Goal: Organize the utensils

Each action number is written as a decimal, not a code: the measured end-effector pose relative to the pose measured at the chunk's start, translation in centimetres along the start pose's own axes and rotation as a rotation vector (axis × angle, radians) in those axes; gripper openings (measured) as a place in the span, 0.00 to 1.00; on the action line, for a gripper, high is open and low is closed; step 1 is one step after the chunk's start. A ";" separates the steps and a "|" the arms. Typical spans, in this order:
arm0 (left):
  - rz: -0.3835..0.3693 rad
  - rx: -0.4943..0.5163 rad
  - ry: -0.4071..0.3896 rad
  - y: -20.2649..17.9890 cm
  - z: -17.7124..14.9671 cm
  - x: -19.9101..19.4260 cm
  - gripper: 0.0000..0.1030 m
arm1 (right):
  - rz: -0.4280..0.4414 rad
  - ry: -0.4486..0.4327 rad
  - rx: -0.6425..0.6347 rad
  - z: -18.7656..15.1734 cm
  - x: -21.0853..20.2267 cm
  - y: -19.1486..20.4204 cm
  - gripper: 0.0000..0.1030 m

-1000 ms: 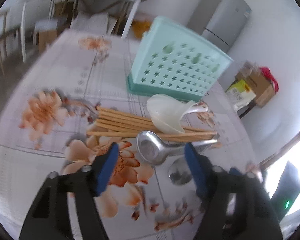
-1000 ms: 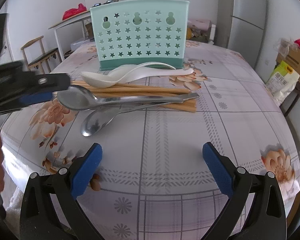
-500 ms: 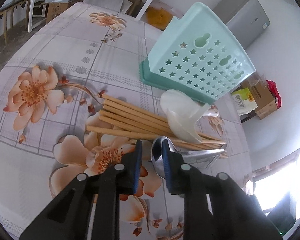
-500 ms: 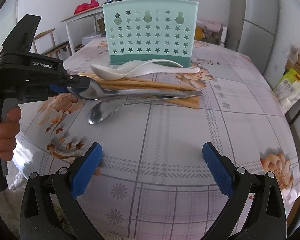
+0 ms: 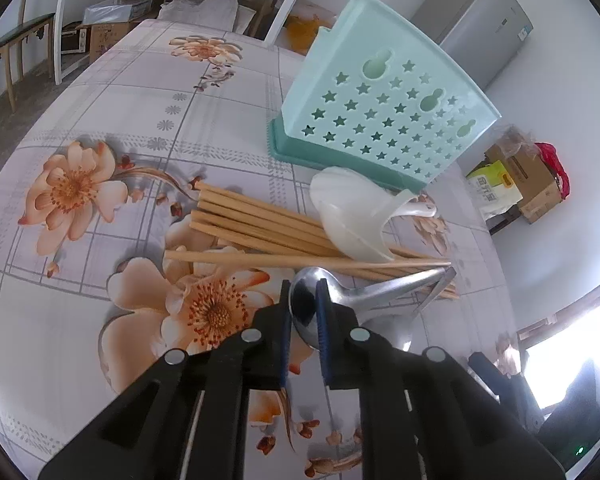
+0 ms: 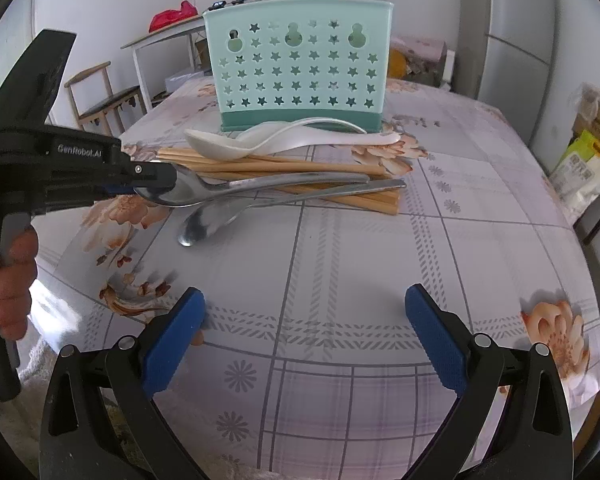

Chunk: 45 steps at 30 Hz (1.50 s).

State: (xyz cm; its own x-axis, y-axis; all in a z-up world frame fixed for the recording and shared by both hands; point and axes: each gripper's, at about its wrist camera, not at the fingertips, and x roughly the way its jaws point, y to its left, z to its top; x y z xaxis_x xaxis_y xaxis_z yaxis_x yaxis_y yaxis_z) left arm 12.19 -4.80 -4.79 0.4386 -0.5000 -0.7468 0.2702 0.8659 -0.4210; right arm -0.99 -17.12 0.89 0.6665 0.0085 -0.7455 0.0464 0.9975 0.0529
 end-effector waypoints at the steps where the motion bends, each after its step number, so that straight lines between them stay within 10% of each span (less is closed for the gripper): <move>1: -0.005 -0.002 -0.005 0.0 -0.1 -0.2 0.09 | 0.011 0.007 0.000 0.1 0.0 -0.1 0.93; 9: -0.029 0.034 -0.072 0.1 -0.5 -1.6 0.06 | -0.031 -0.063 -0.260 1.9 -1.7 0.6 0.91; 27: -0.088 0.084 -0.173 3.3 -1.7 -7.8 0.02 | -0.236 -0.078 -1.086 1.1 2.9 6.5 0.37; 35: -0.100 0.046 -0.221 4.7 -2.3 -10.3 0.02 | -0.237 -0.064 -1.255 0.6 4.4 7.8 0.11; 45: -0.121 0.049 -0.331 4.5 -2.4 -14.9 0.02 | -0.293 -0.166 -1.219 1.0 4.0 7.0 0.00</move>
State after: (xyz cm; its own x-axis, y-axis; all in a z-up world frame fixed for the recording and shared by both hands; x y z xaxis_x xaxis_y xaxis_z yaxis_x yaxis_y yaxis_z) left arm 4.78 6.59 3.17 0.6528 -0.5843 -0.4822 0.3743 0.8022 -0.4652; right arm 2.71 -10.13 -1.04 0.8363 -0.1436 -0.5291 -0.4478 0.3778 -0.8104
